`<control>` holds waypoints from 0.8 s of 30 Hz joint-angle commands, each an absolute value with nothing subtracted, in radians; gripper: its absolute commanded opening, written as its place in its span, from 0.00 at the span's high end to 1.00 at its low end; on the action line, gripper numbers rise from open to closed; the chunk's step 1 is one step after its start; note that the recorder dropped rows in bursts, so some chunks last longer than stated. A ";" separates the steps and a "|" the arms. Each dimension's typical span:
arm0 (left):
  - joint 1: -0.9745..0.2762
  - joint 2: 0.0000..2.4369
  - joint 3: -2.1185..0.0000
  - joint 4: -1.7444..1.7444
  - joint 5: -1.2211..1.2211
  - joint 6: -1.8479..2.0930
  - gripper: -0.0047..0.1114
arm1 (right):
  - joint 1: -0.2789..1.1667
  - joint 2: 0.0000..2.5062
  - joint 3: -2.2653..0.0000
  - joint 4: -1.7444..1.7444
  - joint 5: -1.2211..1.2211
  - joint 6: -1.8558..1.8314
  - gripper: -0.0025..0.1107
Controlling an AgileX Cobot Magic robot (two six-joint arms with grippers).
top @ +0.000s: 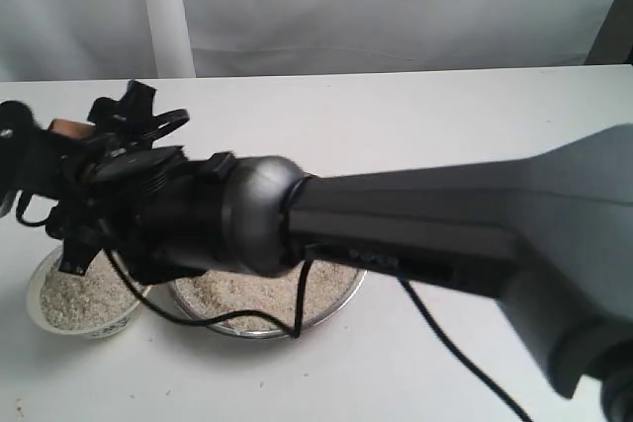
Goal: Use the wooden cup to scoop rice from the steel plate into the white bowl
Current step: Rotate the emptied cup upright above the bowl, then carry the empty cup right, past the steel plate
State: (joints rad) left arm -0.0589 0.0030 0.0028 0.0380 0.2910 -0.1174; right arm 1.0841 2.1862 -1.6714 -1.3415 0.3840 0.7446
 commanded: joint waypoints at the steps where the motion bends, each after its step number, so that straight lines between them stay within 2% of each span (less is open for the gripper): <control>1: -0.063 0.000 0.000 0.033 0.285 -0.123 0.96 | 1.022 2.145 -1.610 -1.277 0.235 0.815 0.98; 9: -0.063 0.000 0.000 0.033 0.285 -0.123 0.96 | 0.927 2.134 -1.543 -1.102 -0.011 0.744 0.98; 17: -0.063 0.000 0.000 0.033 0.285 -0.121 0.96 | 0.858 2.134 -1.461 -0.715 -0.380 0.407 0.98; 24: -0.063 0.000 0.000 0.033 0.285 -0.124 0.96 | 0.839 2.134 -1.416 -0.677 -0.440 0.306 0.98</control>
